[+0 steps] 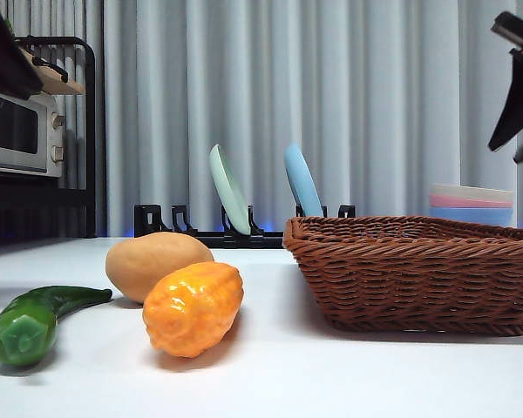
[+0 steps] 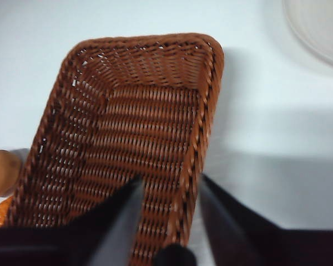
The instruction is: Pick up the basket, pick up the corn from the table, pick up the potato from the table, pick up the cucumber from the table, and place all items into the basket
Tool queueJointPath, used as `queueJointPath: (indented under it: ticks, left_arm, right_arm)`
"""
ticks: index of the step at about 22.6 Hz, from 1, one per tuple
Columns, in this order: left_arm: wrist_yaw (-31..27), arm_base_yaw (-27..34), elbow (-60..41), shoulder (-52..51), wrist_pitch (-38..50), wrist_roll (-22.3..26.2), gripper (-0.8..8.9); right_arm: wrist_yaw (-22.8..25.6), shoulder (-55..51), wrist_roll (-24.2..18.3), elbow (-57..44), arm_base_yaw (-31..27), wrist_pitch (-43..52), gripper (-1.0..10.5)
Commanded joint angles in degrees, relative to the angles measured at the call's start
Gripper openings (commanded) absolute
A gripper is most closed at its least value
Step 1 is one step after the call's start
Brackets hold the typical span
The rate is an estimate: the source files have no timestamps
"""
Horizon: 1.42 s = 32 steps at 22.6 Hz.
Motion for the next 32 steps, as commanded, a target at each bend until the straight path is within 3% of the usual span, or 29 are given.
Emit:
queueJointPath:
  ticks: [1, 13, 14, 18, 21, 24, 26, 29, 32]
  left_arm:
    - [0.28, 0.00, 0.17, -0.07, -0.04, 0.94, 3.73]
    - [0.28, -0.02, 0.15, -0.04, -0.09, 0.83, 3.73]
    - [0.31, -0.02, 0.17, -0.04, -0.11, 0.85, 3.73]
    - [0.31, -0.02, 0.17, -0.04, -0.96, 0.90, 3.73]
    - [2.27, -0.02, 0.17, 0.26, -1.22, 1.75, 3.73]
    - [8.09, -0.59, 1.11, 2.45, -1.90, 5.33, 3.74]
    - [8.17, -2.19, 4.07, 5.81, -5.81, 9.20, 3.74]
    - [3.91, -6.25, 11.54, 12.28, -13.92, 20.11, 3.88]
    - [-5.16, -12.22, 18.91, 18.95, -18.12, 29.27, 4.20]
  right_arm:
    - [0.02, 1.53, -0.79, 0.13, 0.07, -0.04, 4.1]
    - [-0.07, 16.17, -0.72, 0.13, 4.39, 2.62, 3.9]
    - [-0.02, 17.38, -0.70, 0.15, 4.85, 2.97, 3.5]
    - [0.11, 18.99, -0.04, 0.17, 5.33, 4.39, -0.2]
    - [0.11, 18.10, 1.92, 1.60, 5.20, 4.02, -0.1]
    - [-0.02, 16.76, 2.23, 4.94, 5.22, 0.70, -0.1]
    - [-0.09, 16.41, 2.08, 8.85, 5.22, -3.48, -0.1]
    - [-0.11, 16.41, 0.28, 15.19, 5.22, -9.03, -0.1]
    - [-1.88, 16.31, 0.24, 19.17, 5.22, -9.42, -0.1]
